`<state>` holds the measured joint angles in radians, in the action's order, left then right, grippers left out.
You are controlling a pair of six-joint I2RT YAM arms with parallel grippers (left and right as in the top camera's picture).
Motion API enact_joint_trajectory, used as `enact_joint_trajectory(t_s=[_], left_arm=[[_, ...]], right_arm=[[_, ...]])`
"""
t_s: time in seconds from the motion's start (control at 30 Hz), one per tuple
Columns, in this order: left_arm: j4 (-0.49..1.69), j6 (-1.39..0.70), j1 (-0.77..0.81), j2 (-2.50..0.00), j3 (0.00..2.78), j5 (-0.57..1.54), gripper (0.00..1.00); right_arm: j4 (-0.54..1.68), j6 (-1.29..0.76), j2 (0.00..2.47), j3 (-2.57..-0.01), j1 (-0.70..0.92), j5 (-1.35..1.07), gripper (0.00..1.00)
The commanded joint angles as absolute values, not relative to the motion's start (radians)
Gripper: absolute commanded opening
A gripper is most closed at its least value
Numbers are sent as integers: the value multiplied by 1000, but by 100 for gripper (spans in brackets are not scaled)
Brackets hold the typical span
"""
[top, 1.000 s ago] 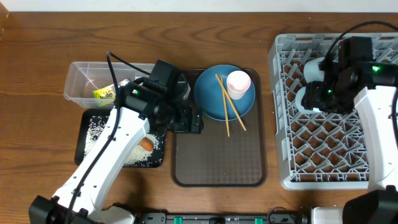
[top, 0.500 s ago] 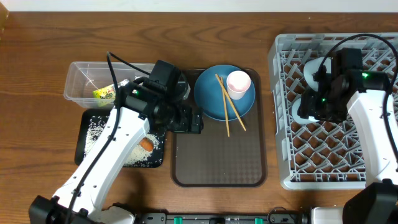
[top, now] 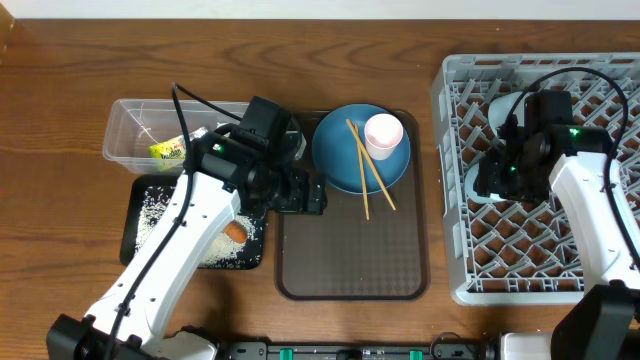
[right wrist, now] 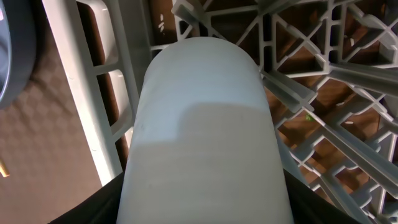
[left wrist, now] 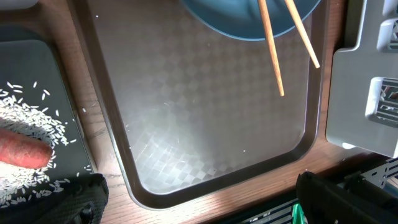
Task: Sort waste into correct bins and load items into the dishwasher rack
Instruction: 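Lower the light-blue cup upside down into the rack and open, then move the left gripper to the pink cup on the teal plate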
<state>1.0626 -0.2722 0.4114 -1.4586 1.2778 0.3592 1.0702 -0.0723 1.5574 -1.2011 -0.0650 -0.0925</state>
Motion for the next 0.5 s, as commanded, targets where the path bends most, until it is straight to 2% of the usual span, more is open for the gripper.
enact_joint_trajectory(t_s=[0.0,0.23,0.47], left_arm=[[1065,-266,411,-1463,1273,346,99],[1065,-266,411,-1463,1273,346,99],[1065,-266,411,-1463,1273,345,99]], right_arm=[[1074,-81,1549,-1197,-59,-83,62],[1111,-81,1549,-1218,-59,-82,79],[1146,-81,1549,-1257,-59,-78,82]])
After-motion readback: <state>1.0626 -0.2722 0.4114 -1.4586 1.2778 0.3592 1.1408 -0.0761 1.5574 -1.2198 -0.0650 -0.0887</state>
